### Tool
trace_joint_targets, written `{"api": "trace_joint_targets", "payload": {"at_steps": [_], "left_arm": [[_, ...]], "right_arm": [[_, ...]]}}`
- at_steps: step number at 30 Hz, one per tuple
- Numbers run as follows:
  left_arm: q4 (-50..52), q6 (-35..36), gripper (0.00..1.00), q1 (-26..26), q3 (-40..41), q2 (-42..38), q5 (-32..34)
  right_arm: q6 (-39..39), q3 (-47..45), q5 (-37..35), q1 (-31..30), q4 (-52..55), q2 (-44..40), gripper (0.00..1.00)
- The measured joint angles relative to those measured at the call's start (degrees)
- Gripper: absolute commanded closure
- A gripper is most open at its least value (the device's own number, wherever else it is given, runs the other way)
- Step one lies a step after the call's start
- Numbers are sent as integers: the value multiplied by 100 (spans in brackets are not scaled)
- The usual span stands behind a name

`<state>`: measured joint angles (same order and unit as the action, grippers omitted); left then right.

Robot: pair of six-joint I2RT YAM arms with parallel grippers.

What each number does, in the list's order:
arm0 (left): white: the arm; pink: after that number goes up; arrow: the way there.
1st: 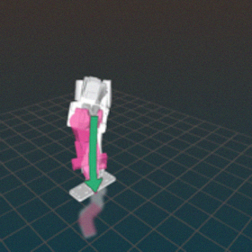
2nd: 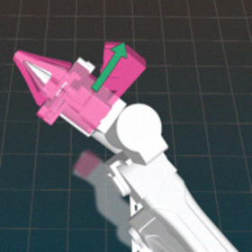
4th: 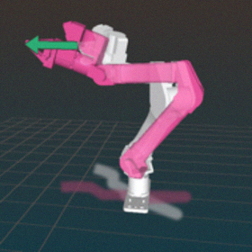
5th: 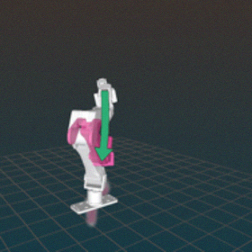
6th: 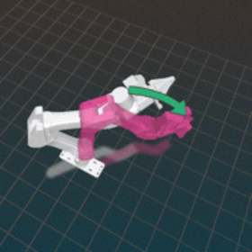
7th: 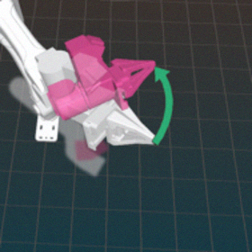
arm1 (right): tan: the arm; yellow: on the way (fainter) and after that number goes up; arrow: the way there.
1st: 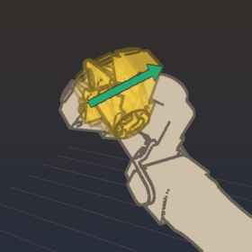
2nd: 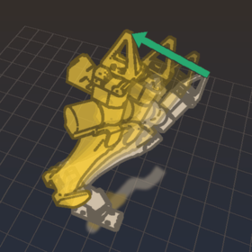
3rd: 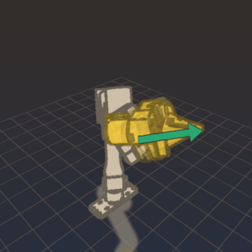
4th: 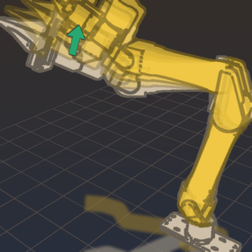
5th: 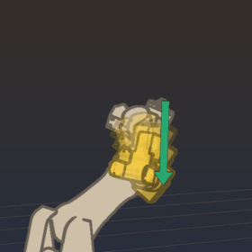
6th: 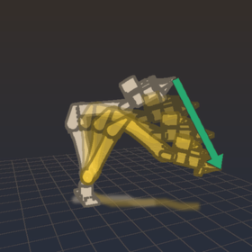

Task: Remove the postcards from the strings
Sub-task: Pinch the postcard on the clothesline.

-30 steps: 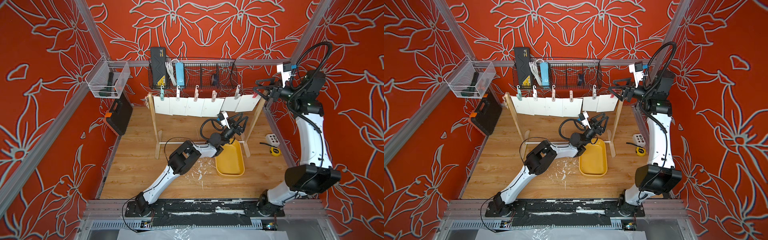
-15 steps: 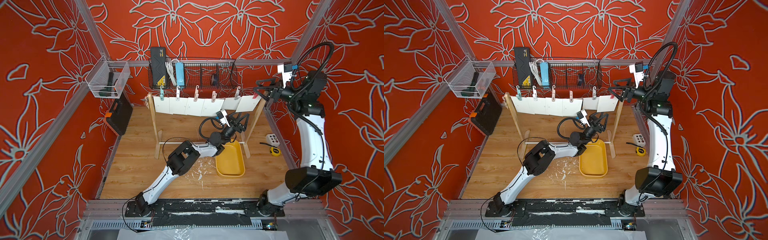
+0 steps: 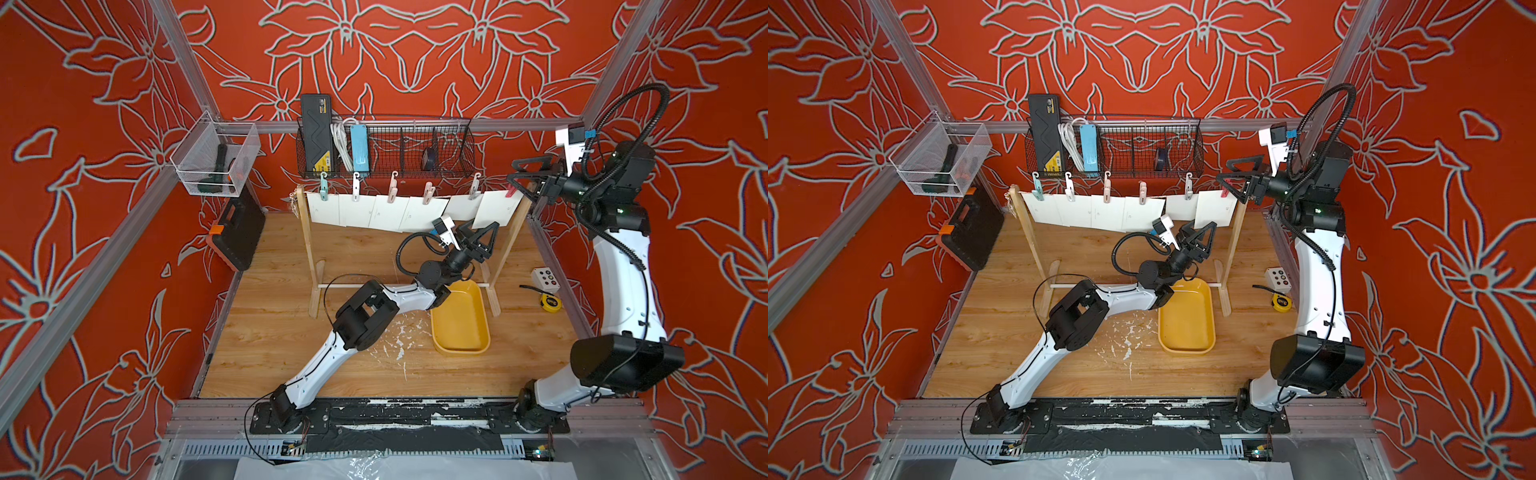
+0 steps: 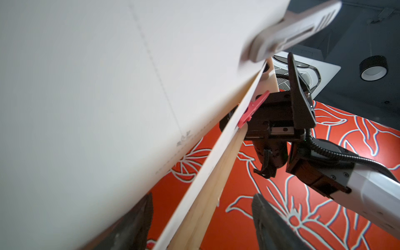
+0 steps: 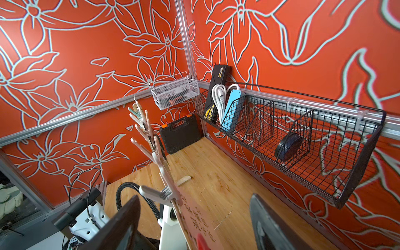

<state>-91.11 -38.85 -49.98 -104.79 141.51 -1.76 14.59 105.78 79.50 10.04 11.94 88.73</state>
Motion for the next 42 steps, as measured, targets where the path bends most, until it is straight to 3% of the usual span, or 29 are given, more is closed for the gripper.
{"api": "trace_joint_targets", "payload": {"at_steps": [8, 15, 19, 24, 35, 42], "left_arm": [[-28, -20, 58, -68, 557, -118, -214], [-50, -11, 69, -72, 785, -339, -269], [-79, -26, 86, -70, 778, -374, -282], [-76, -109, 99, -70, 778, -400, -302], [-76, -149, 100, -72, 872, -518, -356], [-79, -195, 100, -63, 890, -538, -396]], "right_arm": [[13, 0, -15, 0, 0, 0, 21], [-66, 0, -118, -7, 138, 0, 21], [-146, 0, -155, -9, 247, 0, 21], [-219, 24, -168, -7, 323, -2, 21], [-391, 522, 42, 238, 776, 15, 27], [208, 516, 433, 472, 131, 92, 24]]}}
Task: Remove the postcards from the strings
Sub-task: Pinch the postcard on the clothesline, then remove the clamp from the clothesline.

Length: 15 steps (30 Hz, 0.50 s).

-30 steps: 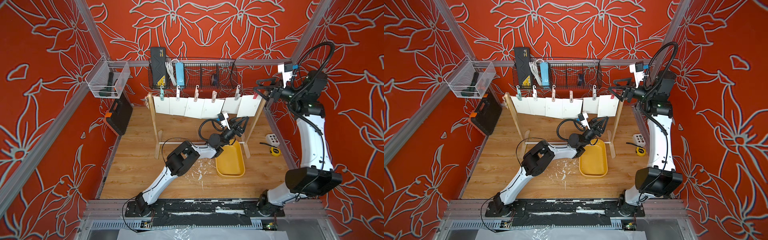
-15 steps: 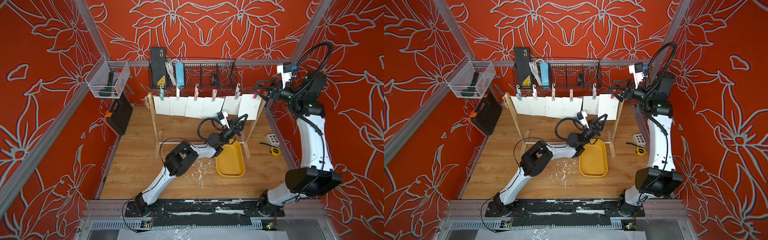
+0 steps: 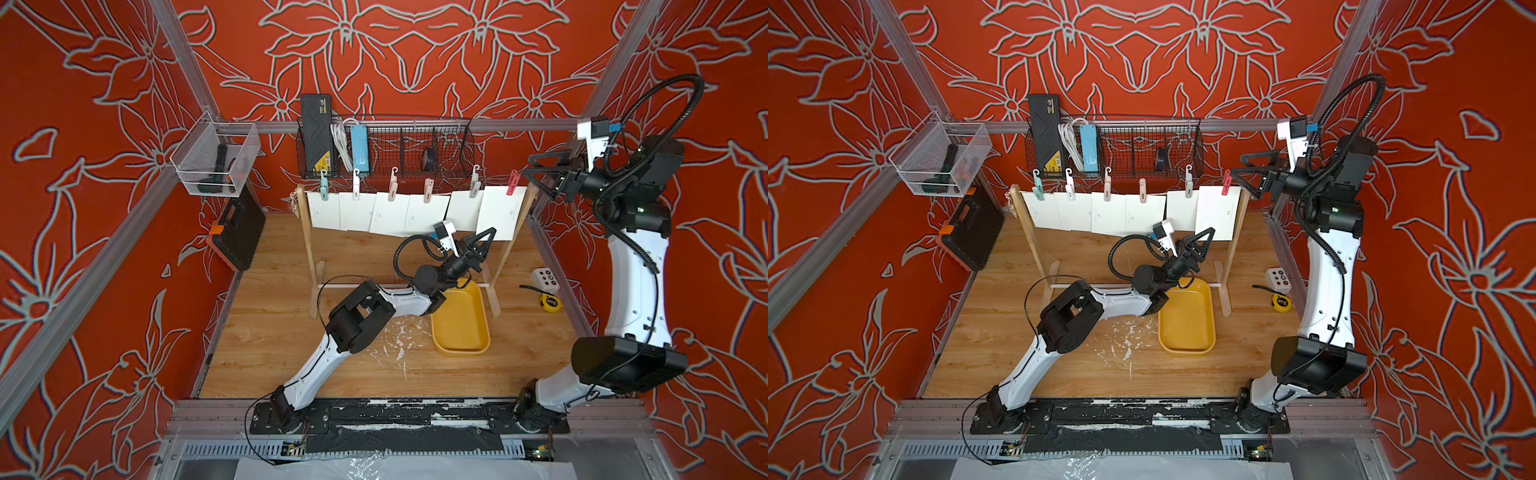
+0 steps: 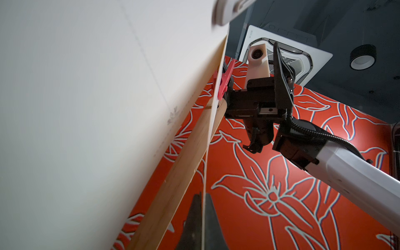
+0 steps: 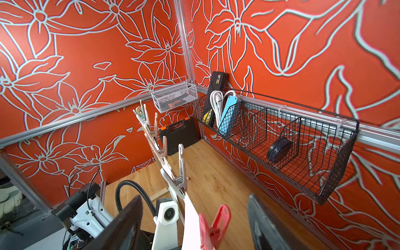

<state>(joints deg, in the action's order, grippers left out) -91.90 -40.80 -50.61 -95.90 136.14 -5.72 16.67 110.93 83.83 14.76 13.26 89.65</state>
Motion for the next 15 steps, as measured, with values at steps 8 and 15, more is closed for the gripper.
{"api": "trace_joint_targets", "payload": {"at_steps": [8, 15], "left_arm": [[-2, -61, 100, 11, 37, 0, -22], [-11, -129, 100, 70, 153, 0, -15]], "right_arm": [[365, -22, 138, -133, -341, 247, 24], [472, -22, 236, -223, -391, 437, 26]]}}
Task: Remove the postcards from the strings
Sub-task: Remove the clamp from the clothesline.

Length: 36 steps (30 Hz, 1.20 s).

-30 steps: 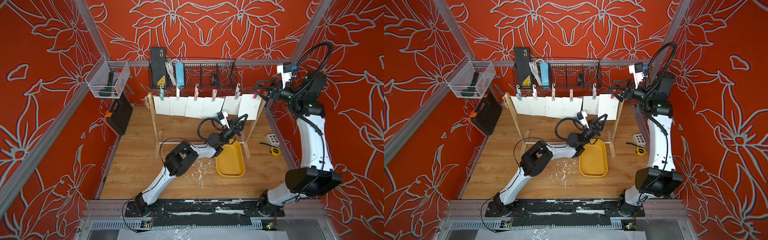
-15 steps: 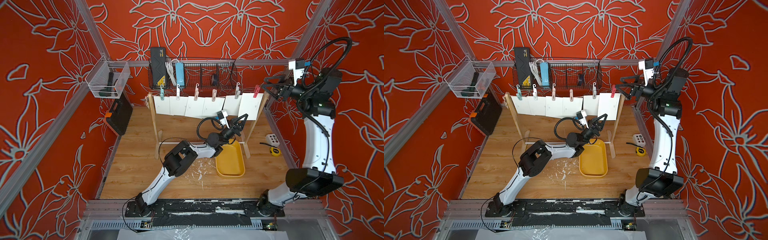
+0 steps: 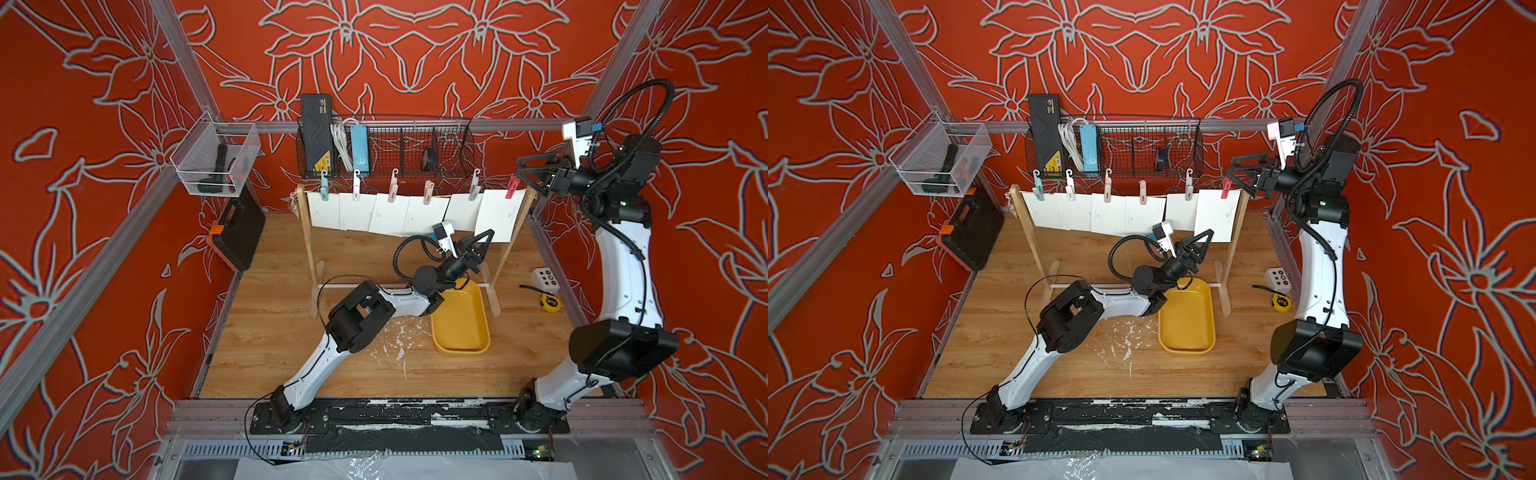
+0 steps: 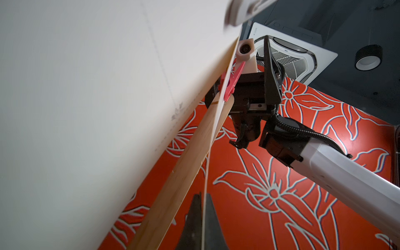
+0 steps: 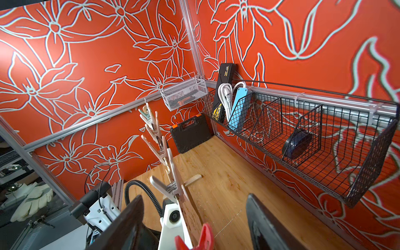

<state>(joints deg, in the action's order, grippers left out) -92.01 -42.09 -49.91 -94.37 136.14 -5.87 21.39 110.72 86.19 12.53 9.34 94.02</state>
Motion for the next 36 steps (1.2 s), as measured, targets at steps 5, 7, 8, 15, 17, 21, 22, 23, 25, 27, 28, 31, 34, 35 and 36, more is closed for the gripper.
{"api": "trace_joint_targets", "payload": {"at_steps": [5, 7, 8, 15, 17, 21, 22, 23, 25, 27, 28, 31, 34, 35, 36], "left_arm": [[0, -48, 100, 70, 0, 0, 0], [0, -81, 100, 98, -4, 0, -2], [0, -94, 100, 116, -22, 0, -2], [0, -258, 100, 181, -256, 0, -4], [2, -299, 100, 186, -273, 0, -7], [2, -358, 100, 190, -282, 2, -9], [2, -367, 100, 190, -282, 2, -9], [2, -382, 100, 190, -282, 2, -9], [2, -413, 100, 190, -282, 2, -11], [2, -435, 100, 190, -282, 2, -11], [2, -444, 100, 190, -282, 2, -11], [2, -470, 100, 190, -282, 4, -9], [2, -505, 100, 190, -284, 4, -24], [2, -516, 100, 190, -284, 4, -24], [2, -531, 100, 190, -291, 4, -26]], "right_arm": [[52, 0, 105, -59, -9, 101, 29], [79, 0, 138, -63, -35, 125, 31], [96, 0, 151, -63, -44, 131, 31], [212, -37, 240, -57, -221, 133, 26], [210, -70, 245, -55, -247, 133, 28], [203, -103, 245, -44, -258, 133, 35], [199, -103, 245, -44, -262, 133, 36], [199, -103, 245, -42, -271, 133, 39], [195, -103, 243, -33, -295, 133, 42], [205, -103, 243, -33, -308, 133, 45], [210, -103, 243, -33, -334, 133, 47], [240, -103, 243, -35, -409, 133, 54], [334, -107, 240, -35, -522, 133, 58], [354, -107, 243, -35, -562, 133, 59], [372, -107, 240, -35, -597, 133, 61]]}}
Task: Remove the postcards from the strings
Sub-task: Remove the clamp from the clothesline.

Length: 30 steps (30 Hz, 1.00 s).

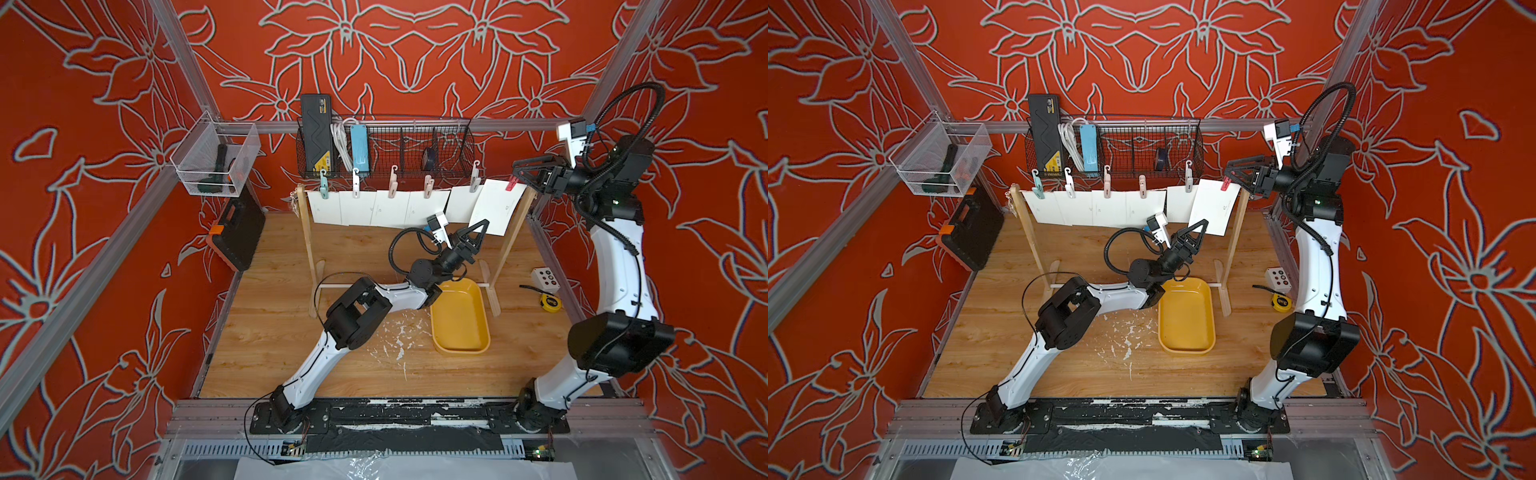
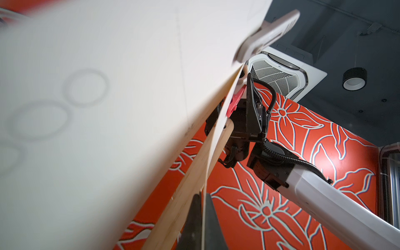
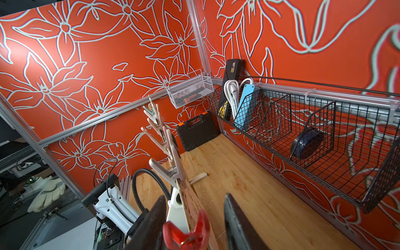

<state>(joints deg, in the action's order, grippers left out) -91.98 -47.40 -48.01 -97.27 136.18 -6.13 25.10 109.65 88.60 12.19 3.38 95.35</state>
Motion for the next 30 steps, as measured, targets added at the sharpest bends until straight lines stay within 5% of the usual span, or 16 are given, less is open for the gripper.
{"api": "trace_joint_targets", "payload": {"at_steps": [10, 13, 16, 18, 30], "left_arm": [[0, -31, 100, 0, -15, 0, -2], [0, -42, 100, 0, -28, 4, -7], [2, -42, 100, 0, -50, 7, -20], [0, -42, 100, 0, -63, 7, -24], [0, -44, 100, 0, -68, 7, -24]], "right_arm": [[105, -15, -2, -15, -179, 0, 69], [162, -37, 0, -17, -256, 0, 65], [278, -79, 2, -28, -337, 0, 44], [275, -120, 4, -39, -378, 0, 44], [356, -181, 2, -59, -391, 0, 72]]}}
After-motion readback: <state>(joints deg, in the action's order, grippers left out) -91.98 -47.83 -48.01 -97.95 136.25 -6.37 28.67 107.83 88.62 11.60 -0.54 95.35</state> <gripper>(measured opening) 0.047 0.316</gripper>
